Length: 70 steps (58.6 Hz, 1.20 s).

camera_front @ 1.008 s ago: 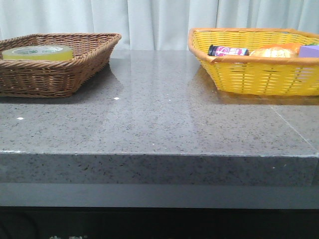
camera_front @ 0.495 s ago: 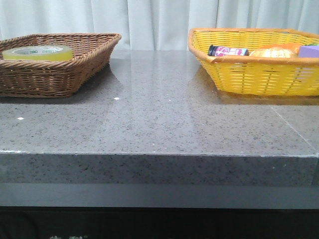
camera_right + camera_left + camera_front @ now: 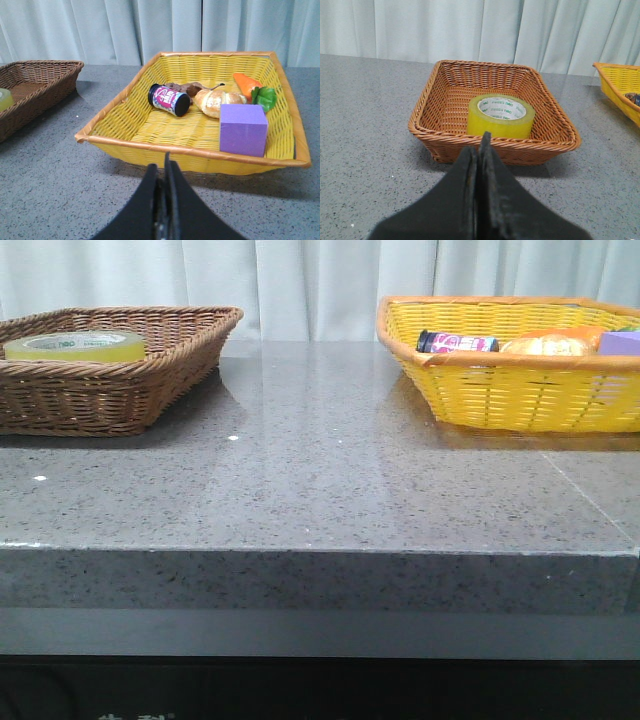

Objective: Transfer tape with both arms

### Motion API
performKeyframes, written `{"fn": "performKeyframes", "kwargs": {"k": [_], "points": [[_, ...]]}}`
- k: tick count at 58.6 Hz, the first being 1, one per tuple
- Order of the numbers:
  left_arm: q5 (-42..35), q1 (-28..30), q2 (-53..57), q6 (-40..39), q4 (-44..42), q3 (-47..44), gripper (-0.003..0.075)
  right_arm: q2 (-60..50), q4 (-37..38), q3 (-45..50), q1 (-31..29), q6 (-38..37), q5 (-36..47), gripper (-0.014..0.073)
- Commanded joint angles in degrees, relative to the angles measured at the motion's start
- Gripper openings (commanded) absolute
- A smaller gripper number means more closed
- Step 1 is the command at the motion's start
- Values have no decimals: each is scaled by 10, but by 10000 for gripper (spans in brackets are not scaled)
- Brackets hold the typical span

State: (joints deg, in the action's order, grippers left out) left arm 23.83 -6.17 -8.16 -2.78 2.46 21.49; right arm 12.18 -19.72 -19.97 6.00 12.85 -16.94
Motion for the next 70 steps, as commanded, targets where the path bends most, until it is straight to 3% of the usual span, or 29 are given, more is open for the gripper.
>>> {"fn": "performKeyframes", "kwargs": {"k": [1, 21, 42, 70], "points": [[-40, 1, -5, -5, 5, 15, -20, 5, -5, -14, -3, 2, 49, -120], [-59, 35, 91, -5, 3, -97, -20, 5, -5, -14, -3, 2, 49, -120], [-185, 40, 95, -5, 4, -241, -20, 5, -5, -14, -3, 2, 45, -120], [-185, 40, 95, -5, 4, -242, -20, 5, -5, -14, -3, 2, 44, -120]]}}
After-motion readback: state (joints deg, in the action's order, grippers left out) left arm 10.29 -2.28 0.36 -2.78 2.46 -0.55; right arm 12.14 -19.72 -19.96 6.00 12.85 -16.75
